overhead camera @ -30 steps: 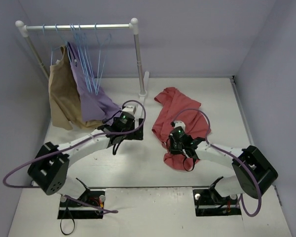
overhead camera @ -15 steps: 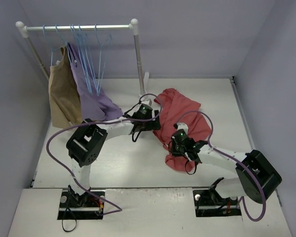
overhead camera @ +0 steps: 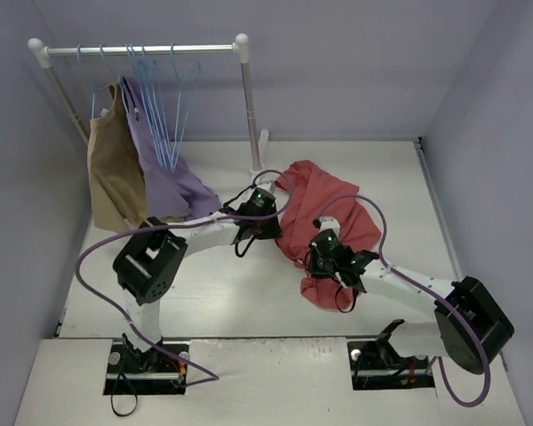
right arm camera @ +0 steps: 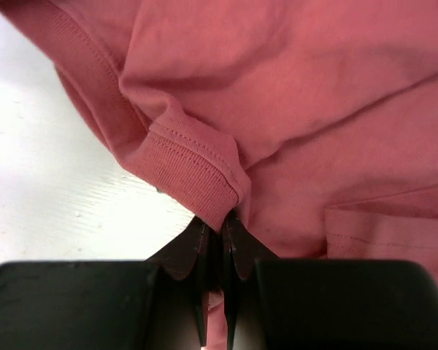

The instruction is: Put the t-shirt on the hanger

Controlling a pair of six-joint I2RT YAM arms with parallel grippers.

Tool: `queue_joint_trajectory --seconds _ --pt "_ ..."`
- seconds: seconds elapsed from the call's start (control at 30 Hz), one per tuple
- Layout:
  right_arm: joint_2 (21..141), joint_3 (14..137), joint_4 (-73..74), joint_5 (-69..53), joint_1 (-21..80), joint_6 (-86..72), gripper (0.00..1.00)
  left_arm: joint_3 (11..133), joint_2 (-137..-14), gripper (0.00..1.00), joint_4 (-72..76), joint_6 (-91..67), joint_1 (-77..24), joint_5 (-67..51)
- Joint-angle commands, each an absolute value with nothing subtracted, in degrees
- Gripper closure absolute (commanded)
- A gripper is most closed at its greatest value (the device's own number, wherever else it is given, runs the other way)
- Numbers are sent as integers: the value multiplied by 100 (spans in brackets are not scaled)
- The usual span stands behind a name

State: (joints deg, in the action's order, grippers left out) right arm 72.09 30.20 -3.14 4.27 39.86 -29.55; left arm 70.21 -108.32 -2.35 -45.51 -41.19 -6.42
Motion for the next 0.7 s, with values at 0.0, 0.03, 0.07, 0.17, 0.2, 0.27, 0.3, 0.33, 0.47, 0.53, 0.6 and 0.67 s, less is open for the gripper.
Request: queue_joint_trajectory --seconds 0.0,0.03,0.07,0.17,0.2,0.27,0.3,0.33,0.47,0.53,0.6,0.67 --pt "6818 4181 252 910 4025 -2360 100 7274 -9357 100 -90 -4351 -4140 -593" --pt "6739 4441 517 1072 4029 -2144 100 7379 -9057 100 -250 -4266 -4136 -476" --pt "6671 4711 698 1211 4032 -1932 100 7564 -8788 100 -458 -4147 -4129 -349" --pt "6481 6009 1343 1673 4017 -1261 100 8279 -8211 100 -1029 -3775 -4127 -140" --pt "6473 6539 1562 1763 4021 -960 100 8604 -8001 100 -1170 -3606 -4135 -84" --pt "6520 7438 1914 2003 4025 -494 100 9091 -7700 100 -1545 -3333 -4144 -29" --pt "6574 7795 2023 2039 4029 -295 100 9457 -7573 100 -1640 -3224 -4148 97" --pt "6635 8252 2124 2079 4031 -5 100 9830 -7459 100 -1823 -3102 -4145 246" --pt "6891 9637 2206 1961 4027 954 97 11076 -7466 100 -2215 -2826 -4141 217" --pt "7003 10009 2213 1916 4025 1213 96 11268 -7488 100 -2297 -2828 -4140 176" --pt "7091 10312 2215 1624 4025 1550 96 11362 -7451 100 -2334 -2828 -4146 234" --pt "7128 10318 2215 1280 4025 1713 95 11240 -7293 100 -2375 -2830 -4140 334"
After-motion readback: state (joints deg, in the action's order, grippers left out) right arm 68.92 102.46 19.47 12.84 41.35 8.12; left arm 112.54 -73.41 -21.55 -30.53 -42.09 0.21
